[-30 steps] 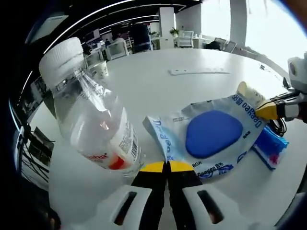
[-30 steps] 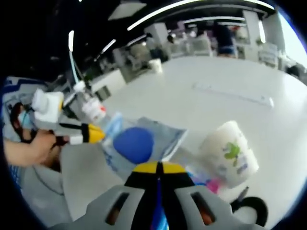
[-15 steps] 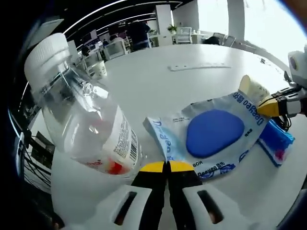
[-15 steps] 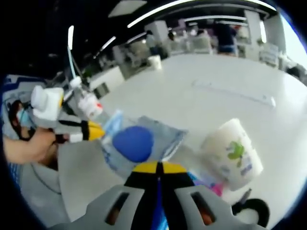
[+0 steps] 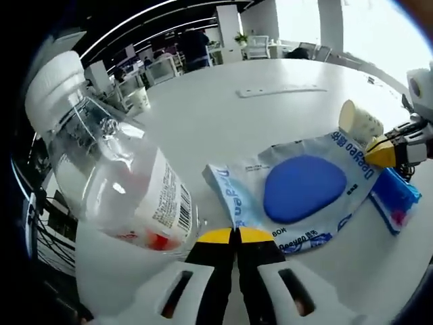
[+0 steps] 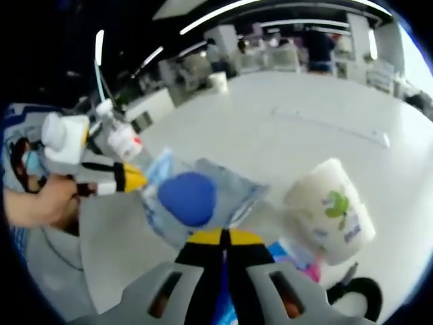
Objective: Arrange the tabletop items into an orderly group along one side of the table until the central work area is clear of visible clutter.
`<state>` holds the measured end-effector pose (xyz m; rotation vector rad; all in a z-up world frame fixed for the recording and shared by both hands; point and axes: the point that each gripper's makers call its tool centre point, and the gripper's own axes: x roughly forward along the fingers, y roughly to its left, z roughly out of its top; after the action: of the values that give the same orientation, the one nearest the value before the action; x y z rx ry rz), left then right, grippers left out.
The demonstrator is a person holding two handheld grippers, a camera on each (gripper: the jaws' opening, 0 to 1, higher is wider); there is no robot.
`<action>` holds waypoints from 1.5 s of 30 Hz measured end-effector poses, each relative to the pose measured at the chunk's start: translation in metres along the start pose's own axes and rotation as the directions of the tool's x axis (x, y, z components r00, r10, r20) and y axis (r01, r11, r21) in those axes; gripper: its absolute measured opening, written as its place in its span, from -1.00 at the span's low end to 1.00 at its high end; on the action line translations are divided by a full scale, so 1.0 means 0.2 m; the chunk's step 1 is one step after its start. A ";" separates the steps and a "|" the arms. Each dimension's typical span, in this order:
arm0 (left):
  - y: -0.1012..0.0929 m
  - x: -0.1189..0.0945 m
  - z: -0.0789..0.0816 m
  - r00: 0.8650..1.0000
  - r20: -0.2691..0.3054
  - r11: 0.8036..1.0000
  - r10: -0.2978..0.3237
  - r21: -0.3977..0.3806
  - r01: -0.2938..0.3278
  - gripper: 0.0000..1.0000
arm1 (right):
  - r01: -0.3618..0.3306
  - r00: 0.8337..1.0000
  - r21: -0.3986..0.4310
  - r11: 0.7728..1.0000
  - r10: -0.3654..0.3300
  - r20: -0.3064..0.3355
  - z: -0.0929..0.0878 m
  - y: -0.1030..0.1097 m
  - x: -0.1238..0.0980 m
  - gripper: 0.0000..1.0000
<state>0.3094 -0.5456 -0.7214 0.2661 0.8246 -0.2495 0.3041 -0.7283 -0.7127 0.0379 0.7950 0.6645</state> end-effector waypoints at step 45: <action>-0.26 -0.31 0.18 0.901 0.368 0.964 -0.228 -0.045 0.262 0.96 | 0.061 0.972 -0.249 0.967 0.000 0.237 0.08 0.09 -0.14 0.69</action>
<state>0.2765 -0.5980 -0.6586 0.0226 0.5008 -0.4811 0.2915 -0.7258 -0.6785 -0.1275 0.4768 0.7138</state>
